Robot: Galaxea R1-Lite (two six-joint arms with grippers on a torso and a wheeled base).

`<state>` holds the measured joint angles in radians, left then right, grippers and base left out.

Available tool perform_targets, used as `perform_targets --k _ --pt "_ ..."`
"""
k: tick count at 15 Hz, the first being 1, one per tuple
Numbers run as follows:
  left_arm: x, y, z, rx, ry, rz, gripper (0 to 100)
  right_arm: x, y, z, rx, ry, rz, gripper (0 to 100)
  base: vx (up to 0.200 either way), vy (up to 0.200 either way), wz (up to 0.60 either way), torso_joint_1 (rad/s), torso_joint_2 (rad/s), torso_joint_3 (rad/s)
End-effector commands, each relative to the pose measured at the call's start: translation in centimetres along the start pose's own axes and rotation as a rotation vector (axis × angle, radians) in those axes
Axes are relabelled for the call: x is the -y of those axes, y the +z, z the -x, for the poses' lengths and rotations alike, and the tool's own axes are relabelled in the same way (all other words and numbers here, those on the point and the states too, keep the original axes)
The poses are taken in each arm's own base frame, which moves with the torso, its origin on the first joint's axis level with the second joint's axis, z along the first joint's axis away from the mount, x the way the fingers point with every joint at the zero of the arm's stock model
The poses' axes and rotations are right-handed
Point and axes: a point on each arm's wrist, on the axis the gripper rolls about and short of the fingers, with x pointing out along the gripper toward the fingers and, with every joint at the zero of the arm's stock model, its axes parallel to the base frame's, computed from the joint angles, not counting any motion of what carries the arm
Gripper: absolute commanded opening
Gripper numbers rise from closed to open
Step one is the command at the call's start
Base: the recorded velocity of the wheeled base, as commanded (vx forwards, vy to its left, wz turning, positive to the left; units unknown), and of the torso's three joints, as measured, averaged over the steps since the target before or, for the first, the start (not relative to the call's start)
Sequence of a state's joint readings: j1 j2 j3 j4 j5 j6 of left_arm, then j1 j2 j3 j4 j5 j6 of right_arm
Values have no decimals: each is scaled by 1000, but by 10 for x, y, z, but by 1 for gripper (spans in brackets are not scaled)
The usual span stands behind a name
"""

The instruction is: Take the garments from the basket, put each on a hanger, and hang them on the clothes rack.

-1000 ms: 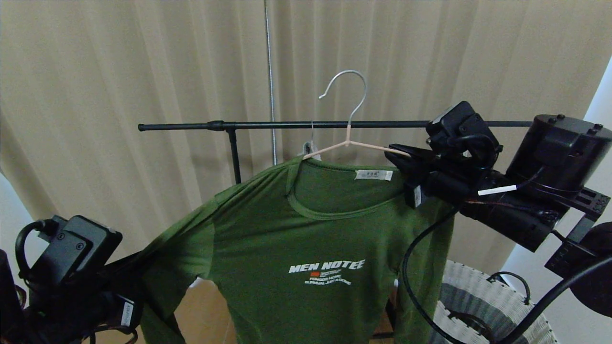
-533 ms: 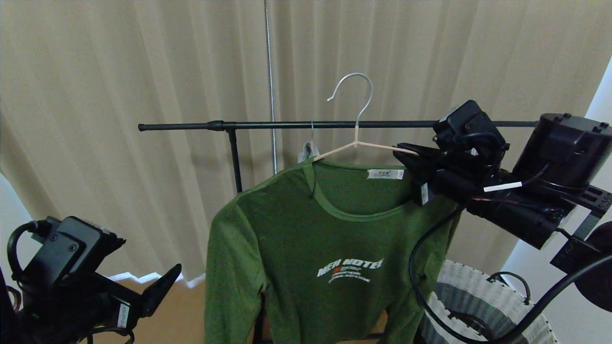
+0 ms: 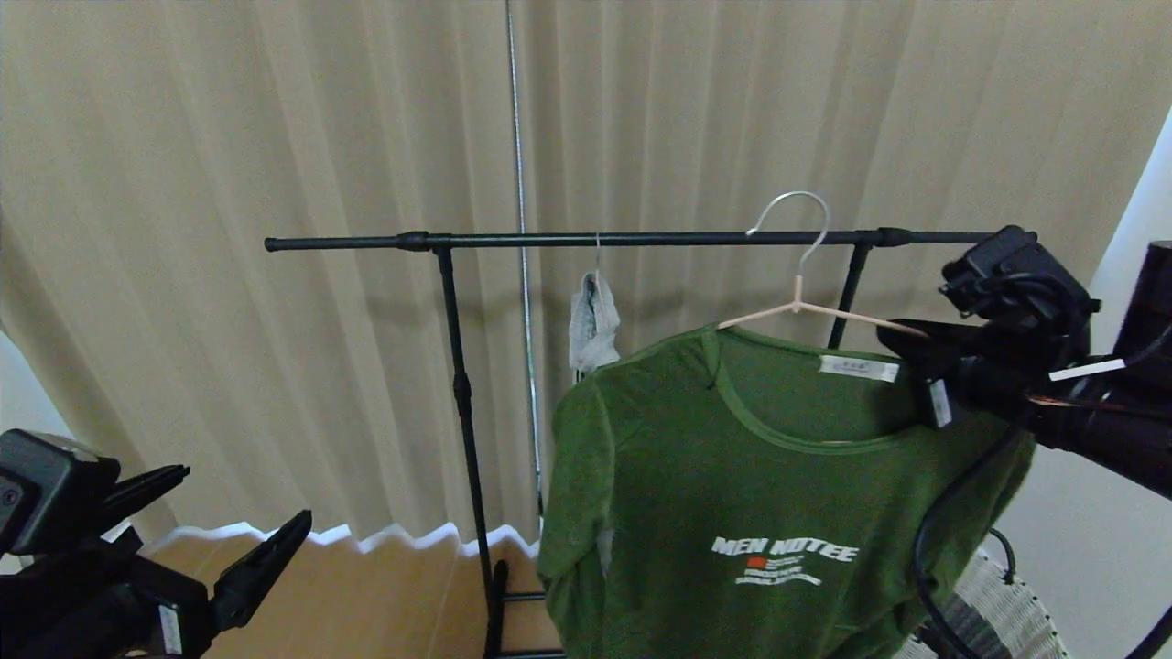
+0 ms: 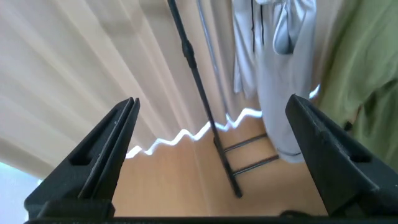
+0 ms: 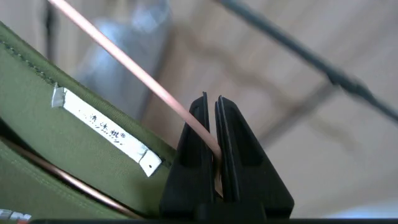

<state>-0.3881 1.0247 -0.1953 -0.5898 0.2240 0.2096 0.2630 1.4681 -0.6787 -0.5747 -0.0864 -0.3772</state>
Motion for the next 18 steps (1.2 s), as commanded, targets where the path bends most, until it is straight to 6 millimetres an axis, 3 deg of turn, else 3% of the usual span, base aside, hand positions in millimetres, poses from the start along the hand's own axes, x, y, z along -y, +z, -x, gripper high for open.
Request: perform_targets --k 1,3,7,10,18 --pt "-4 -4 14 19 16 26 100 30 -11 34 -49 -128 -29 0 0 0 0 0 0 0" --pt "-5 -5 13 15 2 50 100 38 -14 54 -103 -159 -39 0 0 0 0 0 0 0" --pt "-6 -6 15 43 -94 66 100 48 -35 74 -224 -252 -66 0 0 0 0 0 0 0" --pt "-6 -7 15 55 -158 87 100 51 -38 74 -285 -376 -61 0 0 0 0 0 0 0" --pt "-7 -3 19 83 -164 116 100 52 -38 73 -295 -396 -62 0 25 0 0 0 0 0"
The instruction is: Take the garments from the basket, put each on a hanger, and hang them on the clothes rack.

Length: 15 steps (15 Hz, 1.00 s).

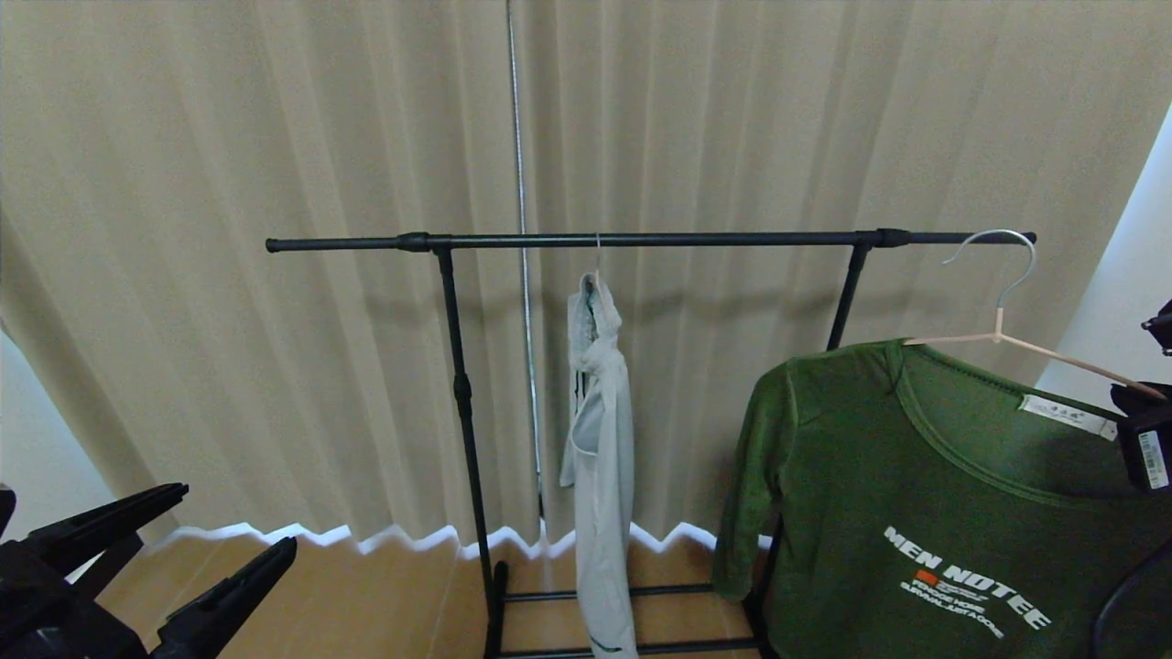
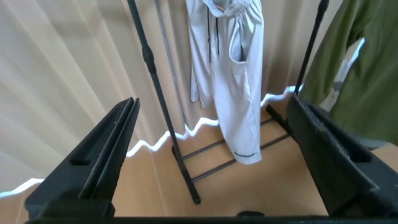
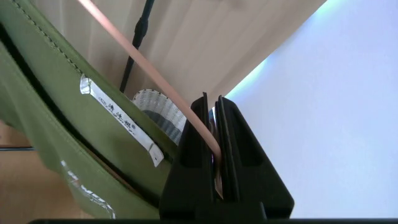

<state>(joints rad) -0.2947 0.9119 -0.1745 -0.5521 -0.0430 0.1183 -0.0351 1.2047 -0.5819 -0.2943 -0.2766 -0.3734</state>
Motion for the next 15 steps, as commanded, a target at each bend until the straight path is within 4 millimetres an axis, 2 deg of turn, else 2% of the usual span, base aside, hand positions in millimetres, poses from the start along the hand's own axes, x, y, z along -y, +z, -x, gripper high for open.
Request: perform_targets --k 1,15 --pt "0 1 1 4 1 -2 100 0 0 -1 -2 1 0 0 200 0 0 2 2 2" --pt "0 1 2 12 2 -2 100 -4 -3 -7 -22 15 8 0 200 0 0 2 1 1"
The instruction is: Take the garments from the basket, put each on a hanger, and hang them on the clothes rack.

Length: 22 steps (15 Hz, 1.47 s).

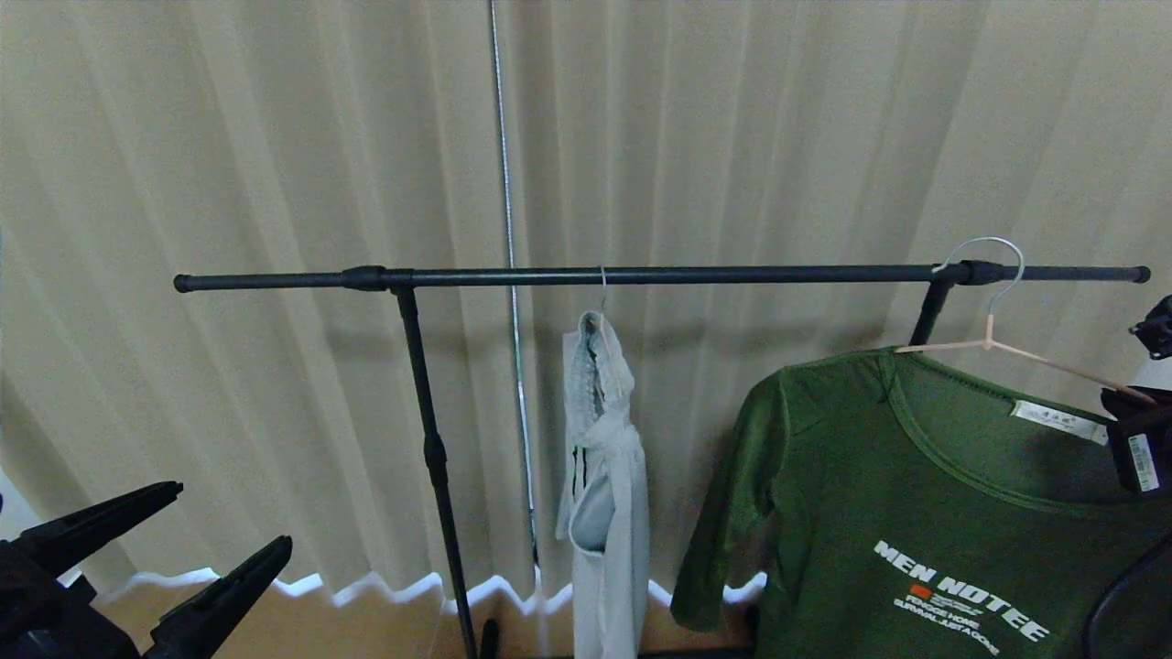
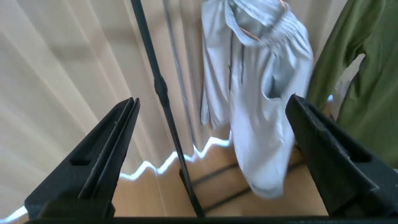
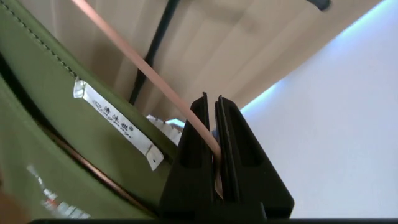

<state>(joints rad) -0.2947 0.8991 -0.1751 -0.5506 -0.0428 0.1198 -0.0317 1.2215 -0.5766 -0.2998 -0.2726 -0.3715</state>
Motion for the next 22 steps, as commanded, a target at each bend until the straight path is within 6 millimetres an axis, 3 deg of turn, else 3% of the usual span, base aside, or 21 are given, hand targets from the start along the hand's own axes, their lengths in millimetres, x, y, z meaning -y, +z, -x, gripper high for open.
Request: perform_targets --k 1,8,16,19,22 --pt "0 0 0 -1 0 0 100 -2 -1 -3 -12 9 6 0 200 0 0 2 -2 2" --pt "0 1 5 24 9 1 100 -18 -10 -43 -138 52 -45 0 29 0 0 0 0 1" --pt "-4 3 5 30 45 5 100 -30 12 -118 -201 -14 -93 0 0 0 0 0 0 0" --pt "-4 3 6 33 48 6 100 -36 10 -133 -221 -6 -87 0 0 0 0 0 0 0" --pt "-5 2 6 29 58 6 100 -44 7 -134 -234 17 -72 0 0 0 0 0 0 0"
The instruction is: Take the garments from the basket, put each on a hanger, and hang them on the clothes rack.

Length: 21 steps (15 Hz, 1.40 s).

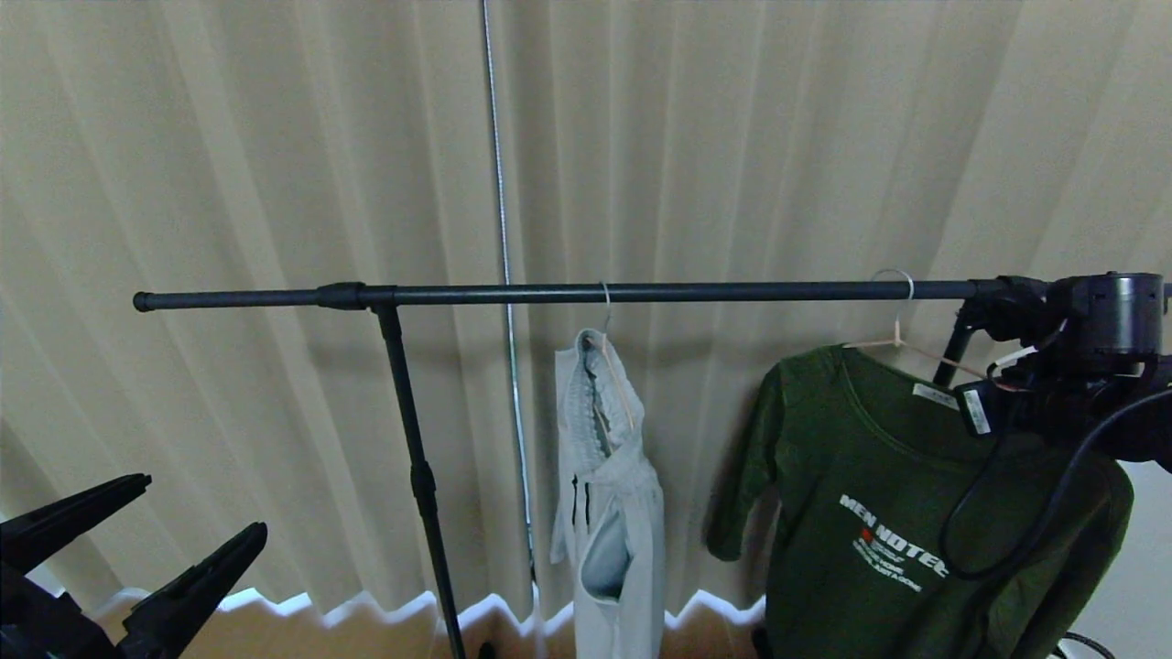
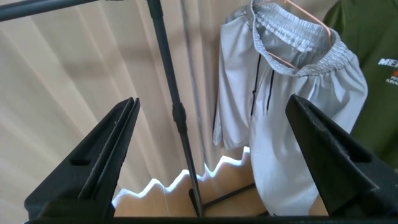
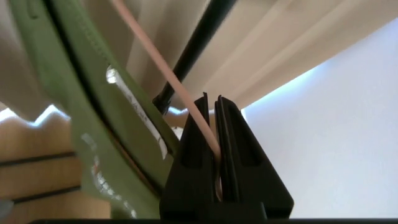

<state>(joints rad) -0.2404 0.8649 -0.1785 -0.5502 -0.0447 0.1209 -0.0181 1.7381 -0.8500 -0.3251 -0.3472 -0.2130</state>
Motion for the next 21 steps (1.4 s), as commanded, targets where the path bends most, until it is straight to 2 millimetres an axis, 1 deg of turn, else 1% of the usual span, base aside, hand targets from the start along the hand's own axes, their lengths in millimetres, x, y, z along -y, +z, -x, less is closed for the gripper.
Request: perform_targets --k 1,4,6,7,11,12,14,16,18,21 --pt "0 0 0 -2 3 0 100 -8 -4 -5 -20 18 17 0 0 0 0 0 0 0" --pt "0 0 0 -4 2 0 100 -19 -4 1 -10 54 35 0 0 0 0 0 0 0" --pt "0 0 0 -4 2 2 100 -26 -4 5 -7 71 8 0 0 0 0 0 0 0" --pt "0 0 0 -2 4 2 100 -27 -5 5 -9 72 -6 100 0 0 0 0 0 0" --pt "-1 0 0 -3 6 2 100 -25 -9 11 -11 81 -31 100 0 0 0 0 0 0" --pt "-1 0 0 -3 6 2 100 -23 -12 17 9 86 -65 100 0 0 0 0 0 0" --pt "-1 0 0 -4 7 2 100 -25 -21 19 61 98 -88 100 0 0 0 0 0 0" --pt "0 -1 0 -6 8 2 100 -27 -28 21 182 148 -120 100 0 0 0 0 0 0" --pt "-3 -2 1 -9 34 4 100 -28 -36 26 239 198 -109 100 0 0 0 0 0 0" --pt "-6 0 3 2 74 9 100 -28 -40 30 309 238 -104 100 0 0 0 0 0 0"
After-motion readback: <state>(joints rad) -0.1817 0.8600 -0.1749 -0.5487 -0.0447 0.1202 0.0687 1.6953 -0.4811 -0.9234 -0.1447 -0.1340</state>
